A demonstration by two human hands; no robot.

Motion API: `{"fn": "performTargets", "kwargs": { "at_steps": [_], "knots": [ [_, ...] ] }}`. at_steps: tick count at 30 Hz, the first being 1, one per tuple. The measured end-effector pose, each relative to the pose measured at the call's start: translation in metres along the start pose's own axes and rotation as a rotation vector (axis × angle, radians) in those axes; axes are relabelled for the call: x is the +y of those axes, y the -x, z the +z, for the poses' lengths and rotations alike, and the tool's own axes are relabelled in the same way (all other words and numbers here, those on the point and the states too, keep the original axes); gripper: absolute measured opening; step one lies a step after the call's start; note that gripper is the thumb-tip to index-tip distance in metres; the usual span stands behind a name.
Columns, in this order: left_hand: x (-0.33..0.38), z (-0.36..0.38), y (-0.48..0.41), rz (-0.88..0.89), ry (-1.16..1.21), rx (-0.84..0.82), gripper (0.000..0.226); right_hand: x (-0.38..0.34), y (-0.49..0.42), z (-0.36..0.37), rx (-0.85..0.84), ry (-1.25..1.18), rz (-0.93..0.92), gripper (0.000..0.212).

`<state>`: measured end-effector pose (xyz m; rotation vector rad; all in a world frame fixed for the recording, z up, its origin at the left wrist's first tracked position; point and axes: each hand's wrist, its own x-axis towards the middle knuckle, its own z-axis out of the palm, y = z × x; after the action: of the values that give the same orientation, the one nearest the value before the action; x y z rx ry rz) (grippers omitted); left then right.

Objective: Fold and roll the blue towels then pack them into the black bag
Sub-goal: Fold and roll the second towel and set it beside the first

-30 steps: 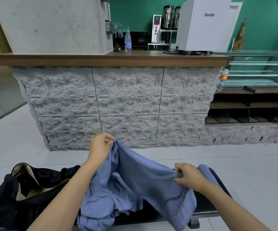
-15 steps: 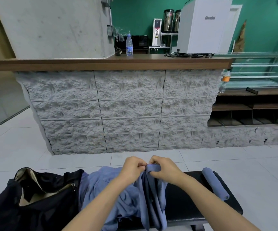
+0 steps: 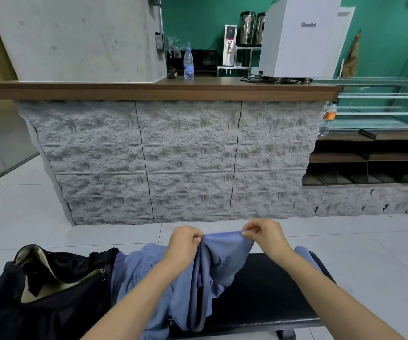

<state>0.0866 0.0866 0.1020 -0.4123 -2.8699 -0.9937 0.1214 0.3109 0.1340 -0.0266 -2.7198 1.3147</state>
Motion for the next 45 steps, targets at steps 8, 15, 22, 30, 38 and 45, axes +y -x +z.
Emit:
{"fn": "performTargets", "kwargs": {
  "at_steps": [8, 15, 22, 30, 38, 45],
  "knots": [
    [0.025, -0.019, 0.002, 0.127, 0.432, 0.043, 0.028, -0.031, -0.005, 0.034, -0.277, 0.066, -0.34, 0.011],
    [-0.003, -0.011, 0.009, 0.142, 0.372, -0.06, 0.019, -0.027, -0.005, 0.038, -0.079, -0.131, -0.228, 0.026],
    [-0.047, -0.012, 0.042, -0.032, 0.595, -0.05, 0.043, -0.012, -0.011, 0.003, 0.022, -0.182, -0.095, 0.023],
    [-0.018, -0.021, 0.023, -0.468, 0.922, 0.21, 0.009, -0.007, -0.013, 0.02, 0.129, 0.045, 0.074, 0.012],
    [0.034, 0.003, 0.018, -0.371, 0.87, 0.171, 0.025, -0.044, 0.009, 0.066, -0.049, -0.633, 0.216, 0.012],
    [0.032, -0.007, 0.02, -0.455, 1.003, 0.154, 0.029, -0.047, 0.02, 0.057, -0.128, -0.532, 0.002, 0.03]
  ]
}}
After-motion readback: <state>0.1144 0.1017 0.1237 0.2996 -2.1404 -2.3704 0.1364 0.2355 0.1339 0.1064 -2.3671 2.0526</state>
